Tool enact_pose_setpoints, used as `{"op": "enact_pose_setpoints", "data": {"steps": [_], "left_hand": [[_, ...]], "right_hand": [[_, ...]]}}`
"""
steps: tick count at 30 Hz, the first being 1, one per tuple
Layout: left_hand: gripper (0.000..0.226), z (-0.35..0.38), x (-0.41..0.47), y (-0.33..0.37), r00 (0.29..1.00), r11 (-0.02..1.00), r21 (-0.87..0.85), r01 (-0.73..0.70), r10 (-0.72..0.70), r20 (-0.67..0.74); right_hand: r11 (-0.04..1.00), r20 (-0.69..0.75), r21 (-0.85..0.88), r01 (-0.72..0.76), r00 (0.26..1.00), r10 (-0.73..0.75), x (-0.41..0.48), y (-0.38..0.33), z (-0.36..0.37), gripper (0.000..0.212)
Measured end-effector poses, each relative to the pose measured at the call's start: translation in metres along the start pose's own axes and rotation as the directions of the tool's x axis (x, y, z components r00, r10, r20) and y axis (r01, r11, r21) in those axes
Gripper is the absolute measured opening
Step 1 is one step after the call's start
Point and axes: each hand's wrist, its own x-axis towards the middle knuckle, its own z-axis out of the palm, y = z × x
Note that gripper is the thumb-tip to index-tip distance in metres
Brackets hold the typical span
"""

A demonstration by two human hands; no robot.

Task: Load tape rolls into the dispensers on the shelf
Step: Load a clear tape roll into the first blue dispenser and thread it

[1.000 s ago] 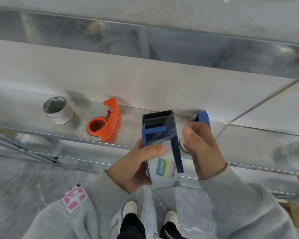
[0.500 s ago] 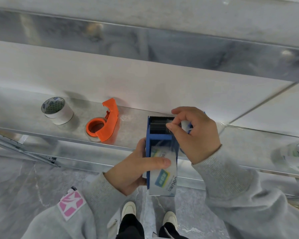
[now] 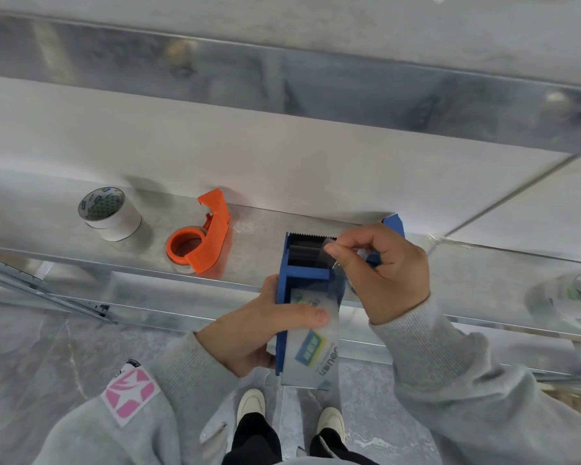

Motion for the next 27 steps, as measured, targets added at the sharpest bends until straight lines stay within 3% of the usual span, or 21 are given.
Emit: {"op": "enact_pose_setpoints", "data": {"steps": [5,9,14,17,20,22,27], "left_hand": [[0.086,-0.001,-0.002,0.000,0.998,0.999,0.021,0.025,-0.026,0.058],[0.091,0.000,-0.004,-0.001,0.998,0.999,0.047,-0.017,0.014,0.060],[0.090,0.001,-0.007,0.005,0.998,0.997,0.066,-0.035,0.031,0.051],[0.096,0.003,-0.006,0.007,0.998,0.997,0.058,-0.049,0.046,0.046],[0.104,0.006,-0.004,0.007,0.998,0.996,-0.071,-0.046,0.049,0.041],[0.092,0.009,-0.003,0.008,0.999,0.990,-0.140,-0.026,0.030,0.024],[0.070,0.011,-0.001,0.009,0.996,0.994,-0.074,-0.086,0.086,-0.002]], "right_hand": [[0.997,-0.017,0.081,0.012,1.000,-0.011,-0.004,0.001,0.002,0.005],[0.995,0.044,-0.042,0.087,0.995,-0.085,0.001,0.003,0.001,0.011],[0.997,0.141,-0.038,0.074,0.988,-0.068,0.008,0.002,-0.001,0.008],[0.995,0.105,-0.056,0.078,0.992,-0.072,0.011,0.001,0.000,0.012],[0.995,0.041,-0.049,0.086,0.996,-0.084,0.014,-0.001,0.000,0.013],[0.994,0.029,-0.038,0.106,0.994,-0.105,0.014,-0.002,-0.001,0.013],[0.958,0.052,-0.103,0.267,0.963,-0.263,0.018,0.004,-0.005,0.015]]}}
